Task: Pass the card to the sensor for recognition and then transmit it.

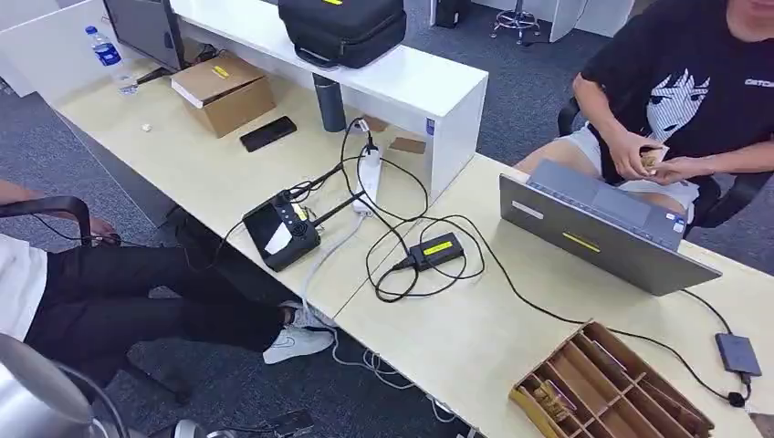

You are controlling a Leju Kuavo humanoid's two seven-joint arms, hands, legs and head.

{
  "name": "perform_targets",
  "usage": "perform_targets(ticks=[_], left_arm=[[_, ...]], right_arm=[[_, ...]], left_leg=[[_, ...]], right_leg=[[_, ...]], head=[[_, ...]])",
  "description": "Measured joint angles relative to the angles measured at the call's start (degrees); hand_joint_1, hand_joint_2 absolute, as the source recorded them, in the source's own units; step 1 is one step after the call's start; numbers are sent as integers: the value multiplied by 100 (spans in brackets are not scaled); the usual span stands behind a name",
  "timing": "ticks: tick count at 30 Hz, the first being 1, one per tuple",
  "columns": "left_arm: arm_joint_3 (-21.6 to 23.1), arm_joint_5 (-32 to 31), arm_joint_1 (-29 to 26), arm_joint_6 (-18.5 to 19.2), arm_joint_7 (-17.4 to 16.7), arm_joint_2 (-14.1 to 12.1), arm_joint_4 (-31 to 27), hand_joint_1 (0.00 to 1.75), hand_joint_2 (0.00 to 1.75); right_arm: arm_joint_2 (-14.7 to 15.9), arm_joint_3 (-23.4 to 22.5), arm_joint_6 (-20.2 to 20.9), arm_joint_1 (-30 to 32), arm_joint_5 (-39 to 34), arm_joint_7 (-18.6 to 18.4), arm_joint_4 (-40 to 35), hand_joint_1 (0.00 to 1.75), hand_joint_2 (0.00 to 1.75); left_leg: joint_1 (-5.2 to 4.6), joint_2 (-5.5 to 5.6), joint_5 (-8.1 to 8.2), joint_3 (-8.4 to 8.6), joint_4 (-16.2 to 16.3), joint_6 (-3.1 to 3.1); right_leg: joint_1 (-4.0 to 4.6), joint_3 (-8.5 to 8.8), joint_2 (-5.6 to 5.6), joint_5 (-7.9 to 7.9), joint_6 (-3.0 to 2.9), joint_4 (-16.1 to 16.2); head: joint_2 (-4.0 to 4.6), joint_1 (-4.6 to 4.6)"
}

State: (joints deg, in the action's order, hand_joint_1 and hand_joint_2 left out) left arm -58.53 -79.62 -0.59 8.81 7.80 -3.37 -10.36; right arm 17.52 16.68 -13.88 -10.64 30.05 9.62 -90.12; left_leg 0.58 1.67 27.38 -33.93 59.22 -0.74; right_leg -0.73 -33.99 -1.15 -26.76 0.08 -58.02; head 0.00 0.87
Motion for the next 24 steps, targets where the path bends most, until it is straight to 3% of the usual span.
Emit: perform_targets(ticks=[10, 17, 19, 22, 24], left_arm=[[-159, 83, -36, -4, -57, 46, -2, 0, 175], [-265, 81, -60, 2, -103, 98, -39, 0, 175], [-278, -33, -60, -79, -120, 346, -83, 0, 175], [-280, -210, 12, -962, -413, 1175, -179, 0, 175], [-278, -241, 57, -1172, -433, 1546, -159, 0, 175]], right_arm=[[634, -547, 433, 222, 540, -686, 92, 175, 175], [1048, -757, 969, 412, 457, -837, 94, 175, 175], [1135, -790, 1146, 523, 358, -892, 63, 175, 175], [1212, -842, 1504, 865, 234, -942, -219, 175, 175], [1273, -837, 1703, 972, 118, -892, -339, 175, 175]], left_leg=[[0, 0, 0, -2, 0, 0], [0, 0, 2, 0, 0, 3], [-5, 2, 5, 1, 2, 7], [-44, 13, 7, -1, -1, 30], [-42, 15, 11, 0, 2, 36]], right_leg=[[0, -1, 1, -1, 1, 0], [0, -1, 1, -1, 1, 1], [-4, 0, 2, -1, 1, 5], [-37, 2, 18, -12, 23, -4], [-33, 7, 12, -12, 28, -1]], head=[[0, 0], [0, 2], [0, 2], [0, 9], [0, 2]])
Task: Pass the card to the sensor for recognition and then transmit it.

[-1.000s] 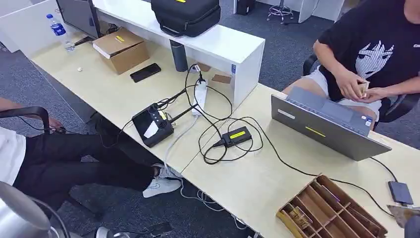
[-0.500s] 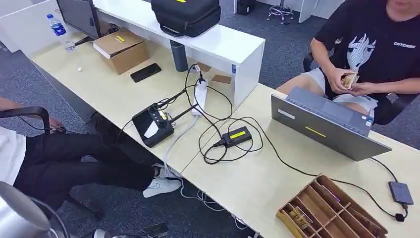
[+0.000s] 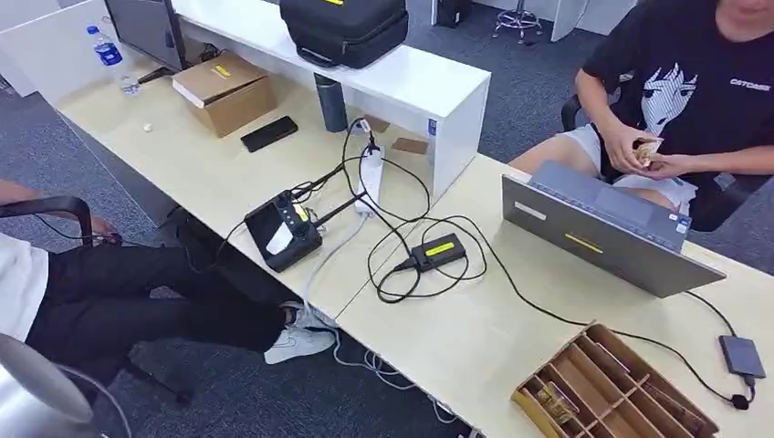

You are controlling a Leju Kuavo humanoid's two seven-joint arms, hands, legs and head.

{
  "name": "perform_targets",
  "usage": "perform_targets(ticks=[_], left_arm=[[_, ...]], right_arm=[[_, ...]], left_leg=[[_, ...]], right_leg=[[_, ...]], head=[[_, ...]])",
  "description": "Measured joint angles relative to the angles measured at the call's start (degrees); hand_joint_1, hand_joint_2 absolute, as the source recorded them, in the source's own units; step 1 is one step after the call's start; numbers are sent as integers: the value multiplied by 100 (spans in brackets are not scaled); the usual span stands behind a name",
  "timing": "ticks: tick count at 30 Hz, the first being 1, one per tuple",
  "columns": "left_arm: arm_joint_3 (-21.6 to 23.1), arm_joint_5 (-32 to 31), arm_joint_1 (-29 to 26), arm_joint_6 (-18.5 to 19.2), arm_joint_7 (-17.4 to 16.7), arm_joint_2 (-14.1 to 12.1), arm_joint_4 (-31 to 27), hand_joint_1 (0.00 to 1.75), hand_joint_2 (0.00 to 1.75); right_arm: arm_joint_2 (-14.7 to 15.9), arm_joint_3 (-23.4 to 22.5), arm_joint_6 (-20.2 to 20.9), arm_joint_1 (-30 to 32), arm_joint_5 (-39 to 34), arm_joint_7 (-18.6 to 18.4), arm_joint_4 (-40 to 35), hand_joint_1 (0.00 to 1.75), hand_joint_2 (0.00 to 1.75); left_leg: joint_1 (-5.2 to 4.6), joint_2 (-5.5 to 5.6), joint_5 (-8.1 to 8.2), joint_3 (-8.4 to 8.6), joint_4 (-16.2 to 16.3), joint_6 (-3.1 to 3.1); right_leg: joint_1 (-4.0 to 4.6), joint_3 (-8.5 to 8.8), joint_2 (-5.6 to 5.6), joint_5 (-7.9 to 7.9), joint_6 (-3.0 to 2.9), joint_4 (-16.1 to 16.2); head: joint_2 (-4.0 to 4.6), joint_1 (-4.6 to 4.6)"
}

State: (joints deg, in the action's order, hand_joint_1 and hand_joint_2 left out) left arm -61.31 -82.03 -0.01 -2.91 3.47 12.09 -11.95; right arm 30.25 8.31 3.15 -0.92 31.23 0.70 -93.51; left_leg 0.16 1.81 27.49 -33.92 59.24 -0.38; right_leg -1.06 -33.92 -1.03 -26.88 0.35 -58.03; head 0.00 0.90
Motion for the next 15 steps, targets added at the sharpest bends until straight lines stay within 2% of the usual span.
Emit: perform_targets(ticks=[1, 2, 7, 15], left_arm=[[0, -2, 0, -76, 4, 65, 2, 0, 175], [0, -6, 12, -74, 15, 104, 20, 0, 175], [-2, -22, 82, -35, 98, 178, 52, 0, 175], [-2, -70, 108, -28, 136, 185, 81, 0, 175]], right_arm=[[47, 22, 87, 9, -63, 43, -36, 175, 175], [94, 37, 177, 14, -114, 83, -57, 175, 175], [371, 201, 585, -14, -365, 273, -68, 175, 175], [640, 588, 786, -156, -564, 396, -13, 175, 175]], left_leg=[[0, -10, 2, 5, 1, 1], [-7, -18, 10, 6, 4, 14], [-5, -13, 8, 5, 3, 15], [-7, -13, 9, 4, 4, 15]], right_leg=[[-1, 3, -7, 3, 4, 4], [-4, 0, -12, 4, 6, 4], [-5, 3, -6, 2, 16, 2], [-7, 3, -6, 1, 17, 2]], head=[[0, -13], [0, 13], [0, -2], [0, 2]])
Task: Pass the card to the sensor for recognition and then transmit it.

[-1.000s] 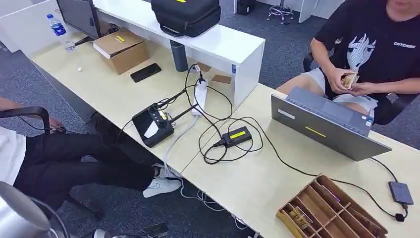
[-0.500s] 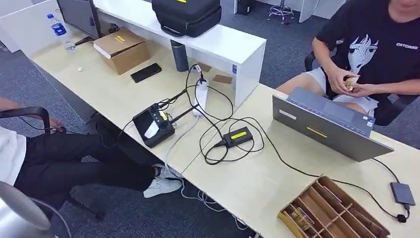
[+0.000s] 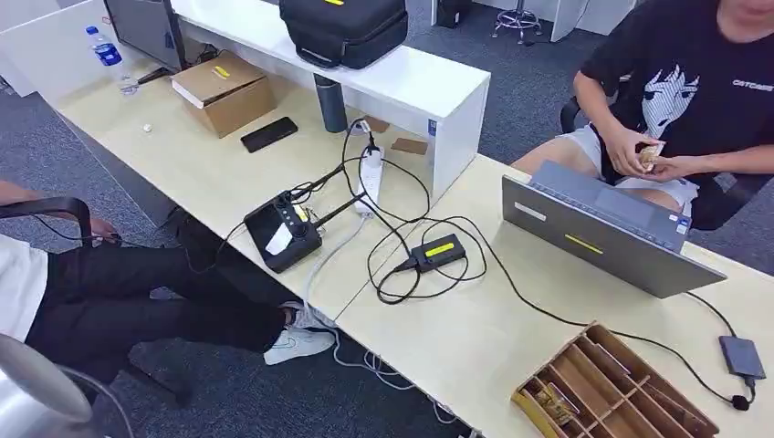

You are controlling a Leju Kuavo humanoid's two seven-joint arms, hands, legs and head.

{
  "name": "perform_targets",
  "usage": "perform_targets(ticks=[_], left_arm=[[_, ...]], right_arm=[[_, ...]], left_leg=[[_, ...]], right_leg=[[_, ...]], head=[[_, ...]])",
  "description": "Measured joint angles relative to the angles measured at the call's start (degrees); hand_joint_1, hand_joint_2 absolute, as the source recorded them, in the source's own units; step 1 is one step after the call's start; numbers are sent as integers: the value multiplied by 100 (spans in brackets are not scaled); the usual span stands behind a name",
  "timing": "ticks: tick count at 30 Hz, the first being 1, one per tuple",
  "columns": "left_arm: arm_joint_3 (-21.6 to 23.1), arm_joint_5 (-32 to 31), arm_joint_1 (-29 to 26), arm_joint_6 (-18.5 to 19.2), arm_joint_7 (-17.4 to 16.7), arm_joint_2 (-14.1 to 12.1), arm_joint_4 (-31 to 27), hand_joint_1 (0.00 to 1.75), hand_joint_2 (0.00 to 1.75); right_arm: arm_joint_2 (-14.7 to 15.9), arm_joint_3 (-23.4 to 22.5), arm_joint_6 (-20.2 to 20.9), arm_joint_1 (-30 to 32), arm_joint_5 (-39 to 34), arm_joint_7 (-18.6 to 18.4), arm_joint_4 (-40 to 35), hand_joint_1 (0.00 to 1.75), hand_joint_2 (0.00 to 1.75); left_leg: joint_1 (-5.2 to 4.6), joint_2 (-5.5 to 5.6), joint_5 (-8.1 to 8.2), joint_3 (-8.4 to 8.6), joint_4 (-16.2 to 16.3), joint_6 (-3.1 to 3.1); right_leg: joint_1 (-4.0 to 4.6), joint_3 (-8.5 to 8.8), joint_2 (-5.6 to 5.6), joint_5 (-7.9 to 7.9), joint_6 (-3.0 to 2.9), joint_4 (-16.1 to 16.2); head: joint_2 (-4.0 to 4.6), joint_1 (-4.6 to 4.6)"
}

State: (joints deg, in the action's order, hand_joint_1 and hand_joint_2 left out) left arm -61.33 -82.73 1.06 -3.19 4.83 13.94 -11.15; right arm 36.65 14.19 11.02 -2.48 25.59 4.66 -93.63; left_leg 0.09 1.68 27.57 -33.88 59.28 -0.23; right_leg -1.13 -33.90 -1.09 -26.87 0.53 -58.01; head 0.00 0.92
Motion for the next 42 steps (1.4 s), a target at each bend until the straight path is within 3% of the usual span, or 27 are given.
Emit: perform_targets(ticks=[17, 26, 42], left_arm=[[2, -142, 20, 0, 48, -39, 70, 0, 175], [41, -216, 38, 0, 57, -70, 114, 0, 175], [57, -262, 52, -7, 39, -101, 162, 0, 175]], right_arm=[[70, 1117, 273, -667, -334, 358, 453, 175, 175], [-88, 1792, 361, -1214, -352, 253, 1082, 175, 175], [-337, 2303, -96, -1596, -282, 55, 1886, 175, 175]], left_leg=[[0, 0, -2, 1, 0, 2], [0, 0, -2, 1, 0, 2], [0, 1, -2, 7, 0, 2]], right_leg=[[0, 1, -1, -1, 2, -2], [0, 1, -1, -1, 2, -2], [0, 7, 0, -1, 3, -1]], head=[[0, 0], [0, 0], [0, 0]])
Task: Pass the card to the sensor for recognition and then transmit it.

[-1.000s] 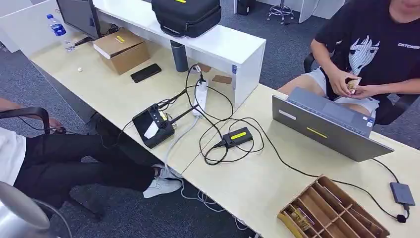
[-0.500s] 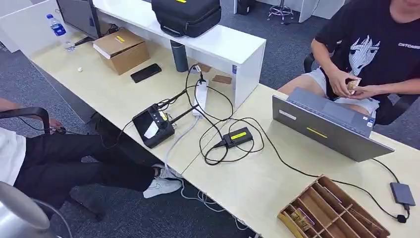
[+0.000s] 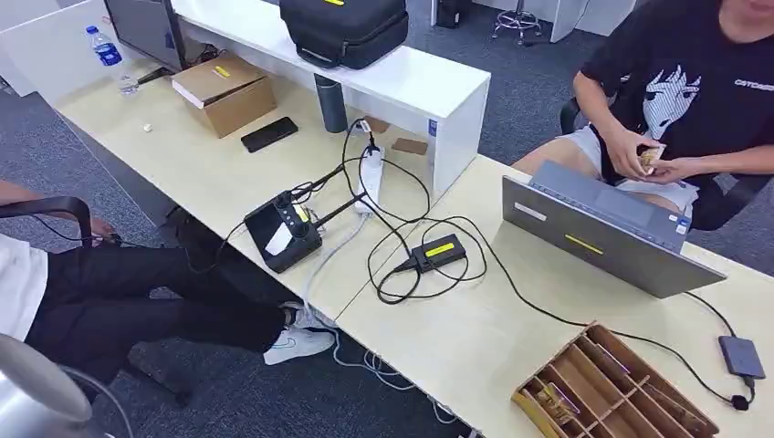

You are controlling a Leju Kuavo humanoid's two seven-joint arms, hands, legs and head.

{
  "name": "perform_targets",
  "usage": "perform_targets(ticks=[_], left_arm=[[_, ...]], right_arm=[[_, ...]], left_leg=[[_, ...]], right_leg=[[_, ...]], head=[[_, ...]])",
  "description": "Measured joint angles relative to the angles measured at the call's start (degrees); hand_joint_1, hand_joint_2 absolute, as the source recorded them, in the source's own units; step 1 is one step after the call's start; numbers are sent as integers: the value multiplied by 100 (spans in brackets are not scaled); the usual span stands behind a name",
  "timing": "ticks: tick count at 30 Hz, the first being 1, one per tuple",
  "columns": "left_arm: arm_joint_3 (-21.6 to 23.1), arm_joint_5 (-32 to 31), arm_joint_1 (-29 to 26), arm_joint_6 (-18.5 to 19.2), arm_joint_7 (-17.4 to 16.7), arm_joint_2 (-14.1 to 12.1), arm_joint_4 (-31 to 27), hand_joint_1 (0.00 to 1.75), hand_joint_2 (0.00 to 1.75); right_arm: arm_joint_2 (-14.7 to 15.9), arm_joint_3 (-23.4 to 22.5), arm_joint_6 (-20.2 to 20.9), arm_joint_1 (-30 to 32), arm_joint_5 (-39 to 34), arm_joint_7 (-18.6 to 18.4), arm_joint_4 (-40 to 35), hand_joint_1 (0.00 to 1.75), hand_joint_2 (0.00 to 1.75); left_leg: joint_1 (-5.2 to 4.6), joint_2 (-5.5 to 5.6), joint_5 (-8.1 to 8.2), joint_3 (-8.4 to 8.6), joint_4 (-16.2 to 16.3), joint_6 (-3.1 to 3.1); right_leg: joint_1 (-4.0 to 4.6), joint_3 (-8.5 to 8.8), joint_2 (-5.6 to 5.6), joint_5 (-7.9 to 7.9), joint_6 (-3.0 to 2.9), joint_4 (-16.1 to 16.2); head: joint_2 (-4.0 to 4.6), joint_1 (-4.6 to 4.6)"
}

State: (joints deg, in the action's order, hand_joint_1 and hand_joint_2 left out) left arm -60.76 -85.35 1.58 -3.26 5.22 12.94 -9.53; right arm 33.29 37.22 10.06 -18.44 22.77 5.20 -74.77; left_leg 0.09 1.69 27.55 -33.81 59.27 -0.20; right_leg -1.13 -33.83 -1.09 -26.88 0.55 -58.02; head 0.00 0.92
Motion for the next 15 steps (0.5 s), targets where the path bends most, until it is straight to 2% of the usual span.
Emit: perform_targets(ticks=[4, 6, 10, 12, 15], left_arm=[[0, 22, -3, -22, 0, 0, 0, 0, 175], [0, 59, -6, -39, 0, 0, 2, 0, 175], [0, 103, -18, -88, 20, 0, 20, 0, 175], [0, 103, -18, -96, 28, 2, 28, 0, 175], [0, 88, -16, -94, 28, 2, 31, 0, 175]], right_arm=[[-2, -56, -361, 26, 47, -100, -51, 175, 175], [13, -223, -624, 123, 140, -179, -230, 175, 175], [50, -853, -988, 414, 407, -219, -910, 175, 175], [50, -1216, -1078, 514, 568, -214, -1297, 175, 175], [18, -1514, -1141, 495, 849, -208, -1668, 175, 175]], left_leg=[[0, 1, 0, 3, 1, 0], [-1, 1, 0, 3, 1, 0], [0, 1, 0, 1, 1, 0], [0, 1, 0, 0, 0, 0], [0, 0, 1, -2, -2, 0]], right_leg=[[0, 2, 0, 0, 0, 0], [0, 2, 0, 0, 0, 0], [-1, 1, 2, 0, 0, 0], [0, 0, 2, -1, 0, 0], [1, 0, 1, -1, 0, -1]], head=[[0, 0], [0, 0], [0, 2], [0, 0], [0, 0]])
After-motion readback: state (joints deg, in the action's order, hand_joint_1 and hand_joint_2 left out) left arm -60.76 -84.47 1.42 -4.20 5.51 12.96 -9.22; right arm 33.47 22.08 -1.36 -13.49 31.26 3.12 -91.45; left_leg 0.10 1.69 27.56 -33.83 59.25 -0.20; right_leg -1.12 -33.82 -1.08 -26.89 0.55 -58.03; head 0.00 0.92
